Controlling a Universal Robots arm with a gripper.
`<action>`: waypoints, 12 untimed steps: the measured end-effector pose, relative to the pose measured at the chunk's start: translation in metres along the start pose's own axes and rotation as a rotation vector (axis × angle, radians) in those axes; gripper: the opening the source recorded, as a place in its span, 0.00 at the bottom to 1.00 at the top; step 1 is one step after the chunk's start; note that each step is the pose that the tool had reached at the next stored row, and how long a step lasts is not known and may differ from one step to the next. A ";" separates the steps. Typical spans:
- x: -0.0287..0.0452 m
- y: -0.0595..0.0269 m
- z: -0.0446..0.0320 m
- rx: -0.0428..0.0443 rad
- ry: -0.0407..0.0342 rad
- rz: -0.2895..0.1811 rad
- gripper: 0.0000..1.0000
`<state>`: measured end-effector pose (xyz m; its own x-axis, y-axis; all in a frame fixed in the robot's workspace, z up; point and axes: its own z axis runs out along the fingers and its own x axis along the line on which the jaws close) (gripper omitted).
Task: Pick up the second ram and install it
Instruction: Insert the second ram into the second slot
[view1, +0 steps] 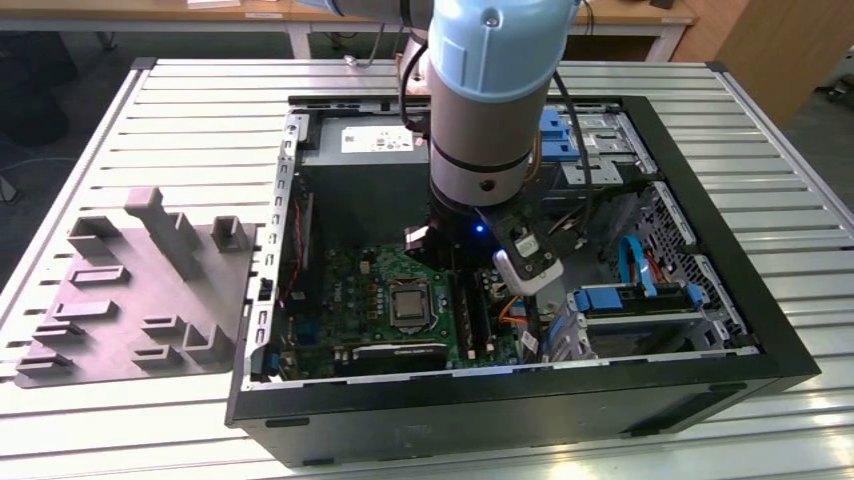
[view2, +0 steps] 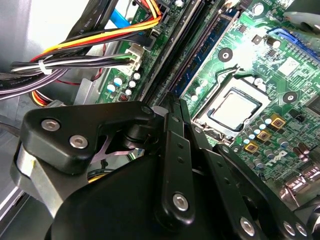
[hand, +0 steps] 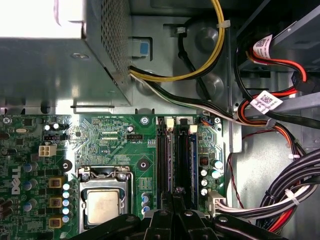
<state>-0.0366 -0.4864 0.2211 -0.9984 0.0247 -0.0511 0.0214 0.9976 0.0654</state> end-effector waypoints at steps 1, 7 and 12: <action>0.0000 0.0000 0.0002 -0.0001 0.0000 0.000 0.12; 0.0001 -0.0001 0.0015 0.0001 0.0000 0.000 0.12; 0.0002 -0.0002 0.0014 -0.0046 -0.0007 0.000 0.12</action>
<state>-0.0367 -0.4864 0.2197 -0.9983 0.0250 -0.0518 0.0214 0.9973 0.0700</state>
